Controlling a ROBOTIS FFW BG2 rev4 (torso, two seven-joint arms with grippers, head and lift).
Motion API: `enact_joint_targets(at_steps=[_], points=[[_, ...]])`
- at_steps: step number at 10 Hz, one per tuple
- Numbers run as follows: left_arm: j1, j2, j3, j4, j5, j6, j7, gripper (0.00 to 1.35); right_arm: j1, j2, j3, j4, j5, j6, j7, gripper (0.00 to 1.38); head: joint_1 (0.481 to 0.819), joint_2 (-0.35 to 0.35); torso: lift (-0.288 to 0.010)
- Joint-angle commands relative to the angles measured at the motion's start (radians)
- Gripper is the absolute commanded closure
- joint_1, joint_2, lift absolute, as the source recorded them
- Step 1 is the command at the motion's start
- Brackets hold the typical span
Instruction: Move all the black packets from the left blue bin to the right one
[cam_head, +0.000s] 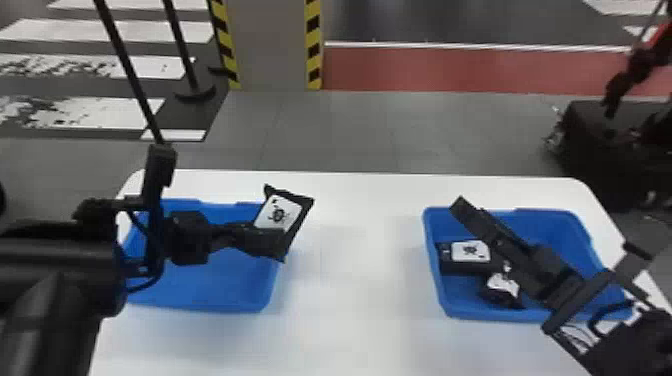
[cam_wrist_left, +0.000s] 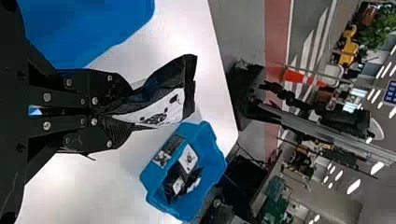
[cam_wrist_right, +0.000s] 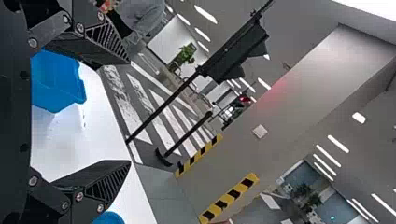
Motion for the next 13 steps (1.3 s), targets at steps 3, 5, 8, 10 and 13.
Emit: enact_joint_targets(at_steps=[3,5,8,10,13], points=[[-0.160,-0.046,-0.114,0.270,0.105,-0.170,0.039,1.22,-0.079,0.000,0.052,0.075,0.003,0.044,0.012,0.29,0.695,-0.001,-0.110],[-0.256,-0.074,-0.170,0.420,0.109,-0.232,0.042,1.22,-0.177,0.000,0.080,0.183,0.049,0.061,0.043,0.29,0.695,-0.034,-0.110],[-0.339,-0.092,-0.232,0.520,0.136,-0.244,0.041,1.22,-0.290,-0.002,0.080,0.311,0.112,0.083,0.069,0.29,0.695,-0.061,-0.110],[-0.349,-0.103,-0.242,0.533,0.155,-0.239,0.032,1.22,-0.369,-0.003,0.100,0.406,0.141,0.093,0.078,0.27,0.695,-0.077,-0.110],[-0.369,-0.118,-0.268,0.557,0.167,-0.237,0.029,1.22,-0.472,-0.002,0.144,0.517,0.172,0.100,0.089,0.17,0.695,-0.078,-0.110]])
